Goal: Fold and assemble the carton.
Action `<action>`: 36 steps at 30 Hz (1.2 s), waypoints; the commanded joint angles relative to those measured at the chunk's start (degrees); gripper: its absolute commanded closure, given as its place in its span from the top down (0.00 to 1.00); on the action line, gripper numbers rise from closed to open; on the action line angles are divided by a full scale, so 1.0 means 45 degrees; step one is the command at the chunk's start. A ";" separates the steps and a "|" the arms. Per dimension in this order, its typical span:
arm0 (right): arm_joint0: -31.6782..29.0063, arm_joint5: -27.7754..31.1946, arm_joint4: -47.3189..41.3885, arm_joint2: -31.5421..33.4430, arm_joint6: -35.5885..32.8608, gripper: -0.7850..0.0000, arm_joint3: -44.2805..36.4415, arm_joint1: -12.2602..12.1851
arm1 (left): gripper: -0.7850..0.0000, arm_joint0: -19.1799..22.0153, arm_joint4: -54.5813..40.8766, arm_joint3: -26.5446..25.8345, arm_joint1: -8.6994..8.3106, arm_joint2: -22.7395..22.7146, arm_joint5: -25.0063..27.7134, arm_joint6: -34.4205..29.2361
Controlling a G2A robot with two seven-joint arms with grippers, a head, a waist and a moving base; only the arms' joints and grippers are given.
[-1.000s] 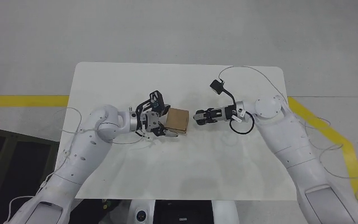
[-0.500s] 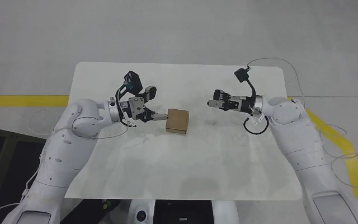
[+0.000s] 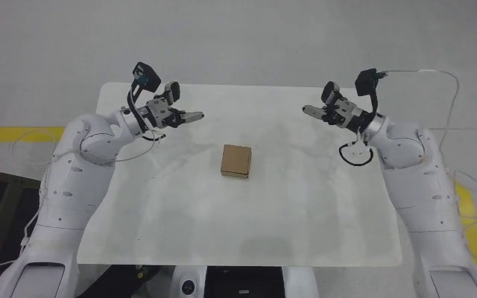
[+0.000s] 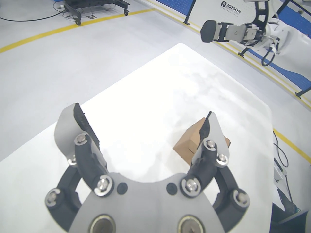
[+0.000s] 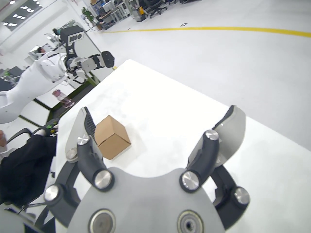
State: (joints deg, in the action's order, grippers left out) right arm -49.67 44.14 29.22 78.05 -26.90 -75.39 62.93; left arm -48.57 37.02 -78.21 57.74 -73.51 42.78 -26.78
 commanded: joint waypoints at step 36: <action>-0.1421 -0.2397 0.2982 0.2232 0.1633 1.00 -0.2841 -0.0422 | 1.00 0.0571 -0.0642 0.0276 -0.0213 -0.0983 -0.0298 0.0162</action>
State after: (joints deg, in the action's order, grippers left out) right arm -56.06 33.35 42.64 88.09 -19.55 -88.17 61.03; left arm -46.00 34.13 -76.97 56.78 -77.93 41.44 -26.05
